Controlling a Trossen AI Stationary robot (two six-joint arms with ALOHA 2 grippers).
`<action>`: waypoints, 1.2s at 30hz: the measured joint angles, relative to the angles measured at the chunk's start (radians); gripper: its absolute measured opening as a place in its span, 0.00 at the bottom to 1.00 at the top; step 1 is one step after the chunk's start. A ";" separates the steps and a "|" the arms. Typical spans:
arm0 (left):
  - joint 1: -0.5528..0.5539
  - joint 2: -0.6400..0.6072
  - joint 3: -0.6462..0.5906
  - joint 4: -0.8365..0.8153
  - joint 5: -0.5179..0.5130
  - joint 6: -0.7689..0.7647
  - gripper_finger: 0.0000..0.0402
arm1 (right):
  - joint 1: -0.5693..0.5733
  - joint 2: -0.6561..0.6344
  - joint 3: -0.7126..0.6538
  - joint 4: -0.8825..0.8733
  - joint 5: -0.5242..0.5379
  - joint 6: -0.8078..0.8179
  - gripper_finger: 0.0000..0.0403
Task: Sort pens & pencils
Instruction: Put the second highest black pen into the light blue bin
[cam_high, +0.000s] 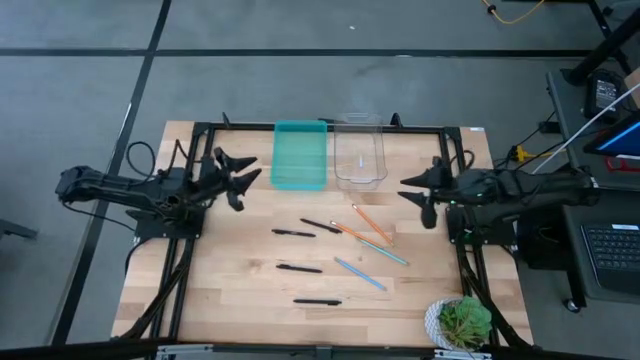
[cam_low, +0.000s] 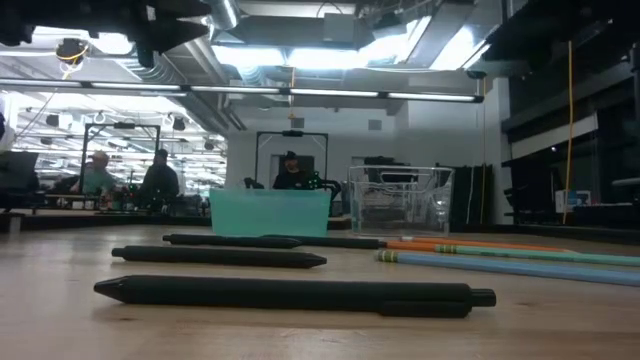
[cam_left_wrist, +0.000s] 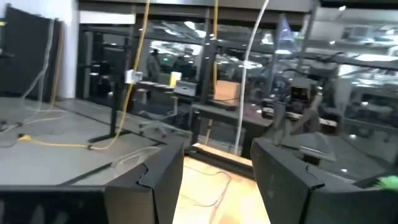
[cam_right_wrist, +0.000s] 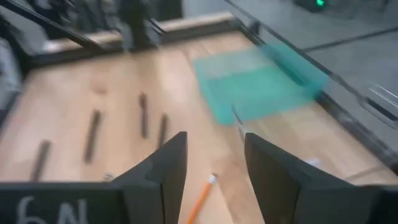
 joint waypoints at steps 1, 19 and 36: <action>0.000 0.013 0.000 0.000 -0.001 0.000 0.45 | -0.002 0.022 0.001 0.002 0.010 0.009 0.40; 0.000 0.395 0.331 -0.485 0.250 -0.029 0.45 | -0.135 0.208 0.002 -0.005 -0.206 0.177 0.40; -0.048 0.764 0.357 -0.574 0.358 -0.157 0.45 | -0.134 0.207 0.002 -0.007 -0.247 0.171 0.40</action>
